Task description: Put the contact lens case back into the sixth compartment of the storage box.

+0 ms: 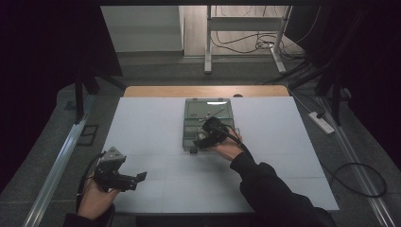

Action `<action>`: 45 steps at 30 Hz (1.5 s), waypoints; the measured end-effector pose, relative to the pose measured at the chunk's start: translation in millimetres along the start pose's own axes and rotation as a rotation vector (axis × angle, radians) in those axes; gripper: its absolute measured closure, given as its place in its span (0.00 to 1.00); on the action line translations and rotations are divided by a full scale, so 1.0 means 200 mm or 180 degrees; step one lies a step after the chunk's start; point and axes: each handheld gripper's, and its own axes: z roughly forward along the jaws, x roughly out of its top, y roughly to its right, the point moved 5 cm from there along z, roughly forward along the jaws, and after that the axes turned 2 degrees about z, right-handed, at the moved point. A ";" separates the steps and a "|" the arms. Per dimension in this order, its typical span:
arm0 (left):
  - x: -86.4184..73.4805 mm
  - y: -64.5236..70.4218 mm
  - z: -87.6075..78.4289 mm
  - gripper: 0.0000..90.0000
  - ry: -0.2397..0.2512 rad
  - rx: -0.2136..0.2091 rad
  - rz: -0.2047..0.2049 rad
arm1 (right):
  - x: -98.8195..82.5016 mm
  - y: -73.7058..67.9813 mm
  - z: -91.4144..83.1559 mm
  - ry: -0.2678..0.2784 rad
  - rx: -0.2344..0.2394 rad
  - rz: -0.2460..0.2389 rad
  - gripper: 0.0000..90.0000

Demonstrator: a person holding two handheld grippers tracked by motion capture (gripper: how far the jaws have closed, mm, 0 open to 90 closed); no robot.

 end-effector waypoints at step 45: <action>0.00 0.00 0.00 0.00 0.0022 -0.0026 -0.0016 | -0.22 -0.03 -0.24 -0.0067 0.0184 -0.0096 0.00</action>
